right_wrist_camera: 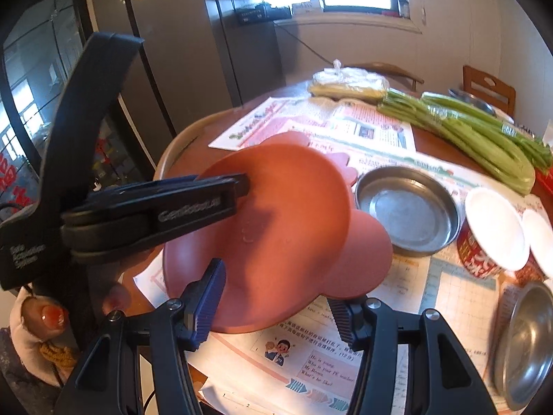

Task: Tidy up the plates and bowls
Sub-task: 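Lift the orange plate with the left tool toward the yellow shell plate, then lower the orange plate onto the yellow shell plate and open the left tool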

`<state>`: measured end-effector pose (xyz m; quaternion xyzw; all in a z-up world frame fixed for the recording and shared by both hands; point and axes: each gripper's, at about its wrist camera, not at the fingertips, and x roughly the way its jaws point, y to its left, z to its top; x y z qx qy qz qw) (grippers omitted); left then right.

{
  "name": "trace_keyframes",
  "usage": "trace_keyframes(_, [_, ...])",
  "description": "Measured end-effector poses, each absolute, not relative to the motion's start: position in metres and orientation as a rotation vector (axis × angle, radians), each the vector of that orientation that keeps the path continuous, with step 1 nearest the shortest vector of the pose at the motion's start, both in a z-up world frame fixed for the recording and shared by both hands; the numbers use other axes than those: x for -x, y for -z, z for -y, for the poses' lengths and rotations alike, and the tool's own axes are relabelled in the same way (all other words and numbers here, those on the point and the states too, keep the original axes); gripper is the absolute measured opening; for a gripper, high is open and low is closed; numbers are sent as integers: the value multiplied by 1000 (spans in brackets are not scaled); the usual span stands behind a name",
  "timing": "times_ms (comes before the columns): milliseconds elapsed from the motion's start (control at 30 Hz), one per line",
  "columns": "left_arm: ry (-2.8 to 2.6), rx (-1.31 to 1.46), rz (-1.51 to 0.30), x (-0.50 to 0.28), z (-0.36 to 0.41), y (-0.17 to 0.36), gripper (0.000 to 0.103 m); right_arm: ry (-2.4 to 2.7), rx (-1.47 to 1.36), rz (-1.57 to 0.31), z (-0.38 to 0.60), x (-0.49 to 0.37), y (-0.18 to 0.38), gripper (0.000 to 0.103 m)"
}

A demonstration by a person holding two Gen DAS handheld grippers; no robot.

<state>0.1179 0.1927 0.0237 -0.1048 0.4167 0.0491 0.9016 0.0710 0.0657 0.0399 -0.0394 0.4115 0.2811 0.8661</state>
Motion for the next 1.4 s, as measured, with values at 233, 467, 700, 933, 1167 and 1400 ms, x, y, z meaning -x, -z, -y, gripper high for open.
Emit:
trace_keyframes(233, [-107,182,-893,-134,-194,-13,47,-592,33,-918,-72,-72,-30,58])
trace_keyframes(467, [-91,149,-911,-143,-187,-4,47,-596,85,-929,-92,-68,-20,59])
trace_keyframes(700, [-112,152,-905,-141,-196,-2,47,-587,24,-960,-82,-74,-10,59])
trace_keyframes(933, [-146,101,-945,-139,-193,16,47,-592,16,-948,-75,-71,-13,59])
trace_keyframes(1167, [-154,86,-952,-140,-190,22,48,-583,38,-907,-61,-66,-21,60])
trace_keyframes(1400, [-161,122,-966,-139,-194,23,49,-615,69,-891,-63,-62,-23,60])
